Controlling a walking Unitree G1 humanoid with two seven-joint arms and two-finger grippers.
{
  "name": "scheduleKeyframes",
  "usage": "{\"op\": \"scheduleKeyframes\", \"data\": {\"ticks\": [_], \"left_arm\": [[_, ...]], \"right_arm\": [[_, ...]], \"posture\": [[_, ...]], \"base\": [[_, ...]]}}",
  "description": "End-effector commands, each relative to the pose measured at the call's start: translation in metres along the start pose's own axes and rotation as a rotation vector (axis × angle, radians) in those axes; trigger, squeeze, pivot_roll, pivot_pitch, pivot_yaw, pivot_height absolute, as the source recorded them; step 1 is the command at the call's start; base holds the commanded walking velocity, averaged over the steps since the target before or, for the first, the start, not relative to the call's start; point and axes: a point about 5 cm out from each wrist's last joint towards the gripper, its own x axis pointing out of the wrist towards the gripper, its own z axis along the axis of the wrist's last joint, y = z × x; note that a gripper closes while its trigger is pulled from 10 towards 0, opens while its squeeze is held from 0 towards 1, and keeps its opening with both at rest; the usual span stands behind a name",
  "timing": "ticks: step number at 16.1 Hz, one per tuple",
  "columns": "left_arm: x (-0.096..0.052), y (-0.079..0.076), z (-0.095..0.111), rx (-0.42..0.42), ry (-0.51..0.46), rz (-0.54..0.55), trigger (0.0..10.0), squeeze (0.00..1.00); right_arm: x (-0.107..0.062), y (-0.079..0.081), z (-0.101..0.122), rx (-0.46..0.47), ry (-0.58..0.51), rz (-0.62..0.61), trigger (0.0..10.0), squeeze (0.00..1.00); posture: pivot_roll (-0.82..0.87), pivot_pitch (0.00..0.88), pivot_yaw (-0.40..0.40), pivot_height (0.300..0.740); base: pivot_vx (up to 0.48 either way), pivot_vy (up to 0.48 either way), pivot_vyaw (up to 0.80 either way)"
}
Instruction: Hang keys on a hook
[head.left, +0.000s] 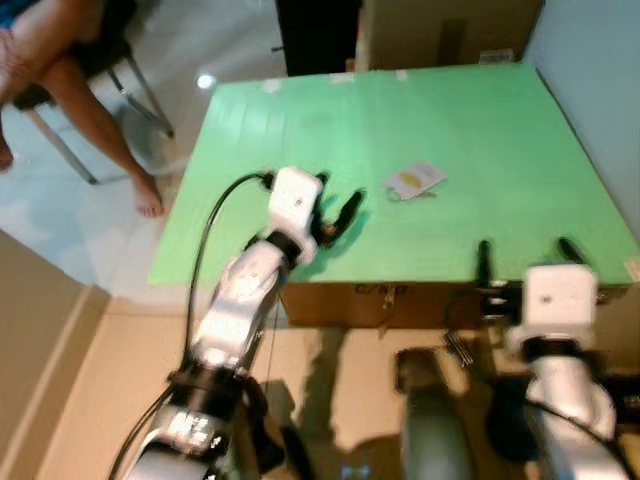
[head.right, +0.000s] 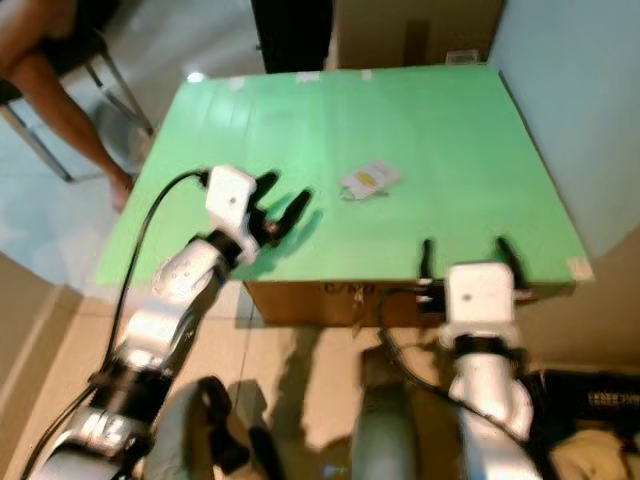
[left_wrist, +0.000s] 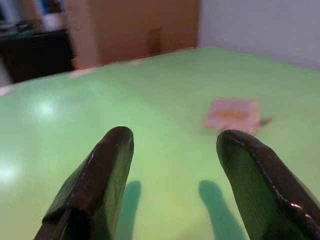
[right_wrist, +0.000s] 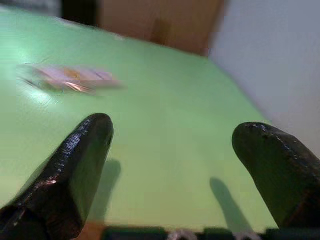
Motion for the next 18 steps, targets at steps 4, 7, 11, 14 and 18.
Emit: {"op": "scheduleKeyframes", "data": {"ticks": [4, 7, 11, 14, 18], "left_arm": [[-0.004, 0.001, 0.004, -0.002, -0.016, 0.011, 10.0, 0.00], [-0.014, 0.010, 0.002, -0.069, 0.000, 0.044, 10.0, 0.00], [-0.016, 0.003, 0.007, -0.068, -0.011, 0.028, 10.0, 0.00], [-0.021, 0.004, 0.008, -0.055, 0.000, 0.024, 10.0, 0.00], [-0.038, 0.012, 0.011, -0.023, 0.019, 0.076, 10.0, 0.00]], "right_arm": [[0.006, 0.000, -0.008, 0.060, 0.048, -0.028, 10.0, 0.00], [0.011, 0.002, -0.009, 0.071, 0.046, -0.033, 10.0, 0.00], [0.031, -0.004, 0.001, 0.090, -0.009, -0.046, 10.0, 0.00], [0.050, -0.009, 0.014, 0.104, -0.063, -0.050, 10.0, 0.00], [0.078, 0.006, 0.023, 0.124, -0.094, 0.039, 10.0, 0.00]], "posture": [[-0.34, 0.183, 0.109, 0.610], [-0.32, 0.188, 0.114, 0.610], [-0.30, 0.193, 0.119, 0.610], [-0.27, 0.205, 0.125, 0.610], [-0.17, 0.228, 0.108, 0.610]], "base": [[0.000, 0.000, 0.00], [0.000, 0.000, 0.00], [0.000, 0.000, 0.00], [0.000, 0.000, 0.00], [0.000, 0.000, 0.00]]}}
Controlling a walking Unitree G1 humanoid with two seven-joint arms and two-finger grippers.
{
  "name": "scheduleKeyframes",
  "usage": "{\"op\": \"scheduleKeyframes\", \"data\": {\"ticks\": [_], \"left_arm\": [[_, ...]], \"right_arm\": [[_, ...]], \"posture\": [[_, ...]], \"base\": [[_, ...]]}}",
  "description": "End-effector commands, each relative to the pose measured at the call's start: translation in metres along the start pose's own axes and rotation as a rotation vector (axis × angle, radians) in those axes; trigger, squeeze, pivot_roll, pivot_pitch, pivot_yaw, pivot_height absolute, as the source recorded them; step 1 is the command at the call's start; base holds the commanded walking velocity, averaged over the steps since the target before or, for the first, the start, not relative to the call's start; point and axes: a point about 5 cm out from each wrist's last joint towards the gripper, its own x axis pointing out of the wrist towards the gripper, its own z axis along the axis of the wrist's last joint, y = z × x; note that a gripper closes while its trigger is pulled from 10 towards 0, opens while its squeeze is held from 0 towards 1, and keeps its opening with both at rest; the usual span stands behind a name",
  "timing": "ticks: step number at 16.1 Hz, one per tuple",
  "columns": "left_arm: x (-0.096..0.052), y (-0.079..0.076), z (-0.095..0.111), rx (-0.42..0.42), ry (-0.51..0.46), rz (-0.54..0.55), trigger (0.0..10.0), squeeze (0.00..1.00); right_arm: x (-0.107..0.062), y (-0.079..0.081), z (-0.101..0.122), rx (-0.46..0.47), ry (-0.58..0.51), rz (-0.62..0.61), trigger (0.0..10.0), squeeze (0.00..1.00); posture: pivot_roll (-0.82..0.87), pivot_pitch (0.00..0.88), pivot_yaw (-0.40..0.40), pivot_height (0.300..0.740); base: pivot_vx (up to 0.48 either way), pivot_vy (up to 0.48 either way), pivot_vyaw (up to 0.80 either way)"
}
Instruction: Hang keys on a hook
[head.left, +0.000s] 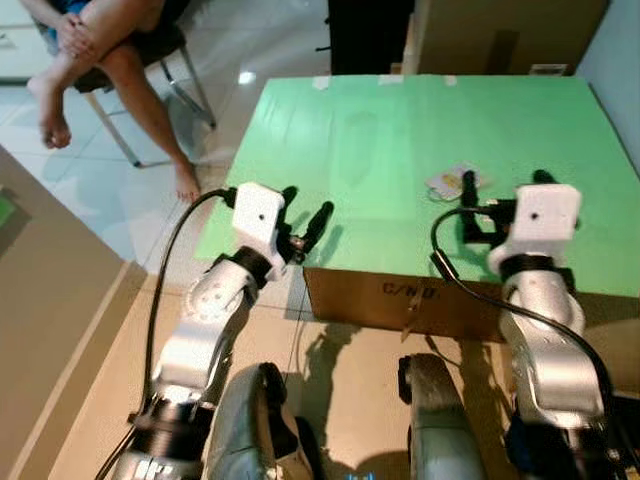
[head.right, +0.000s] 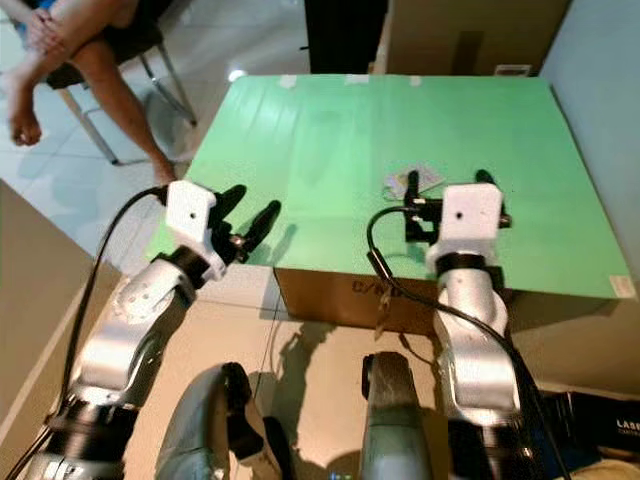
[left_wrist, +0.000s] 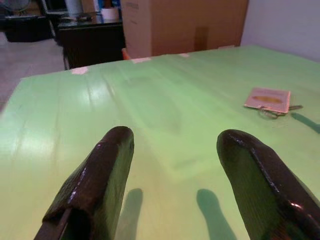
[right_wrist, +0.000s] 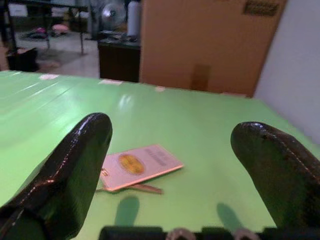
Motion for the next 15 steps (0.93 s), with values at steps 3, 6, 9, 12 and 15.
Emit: {"op": "scheduleKeyframes", "data": {"ticks": [3, 6, 9, 12, 15], "left_arm": [[-0.016, 0.009, 0.002, 0.021, 0.021, 0.066, 10.0, 0.00], [-0.027, 0.012, 0.001, 0.030, 0.036, 0.102, 10.0, 0.00], [-0.036, 0.015, 0.002, 0.042, 0.054, 0.122, 10.0, 0.00], [-0.039, 0.017, 0.004, 0.052, 0.064, 0.119, 10.0, 0.00], [-0.040, 0.020, 0.007, 0.063, 0.074, 0.111, 10.0, 0.00]], "right_arm": [[0.011, 0.015, -0.005, -0.009, 0.015, 0.123, 10.0, 0.00], [0.019, 0.019, -0.008, -0.011, 0.025, 0.153, 10.0, 0.00], [0.023, 0.015, -0.010, -0.016, 0.023, 0.140, 10.0, 0.00], [0.024, 0.014, -0.013, -0.022, 0.024, 0.132, 10.0, 0.00], [0.024, 0.015, -0.017, -0.019, 0.033, 0.118, 10.0, 0.00]], "posture": [[-0.12, 0.246, 0.084, 0.610], [-0.09, 0.265, 0.068, 0.610], [-0.07, 0.275, 0.072, 0.610], [-0.06, 0.277, 0.089, 0.610], [-0.05, 0.284, 0.107, 0.610]], "base": [[0.000, 0.000, 0.00], [0.000, 0.000, 0.00], [0.000, 0.000, 0.00], [0.000, 0.000, 0.00], [0.000, 0.000, 0.00]]}}
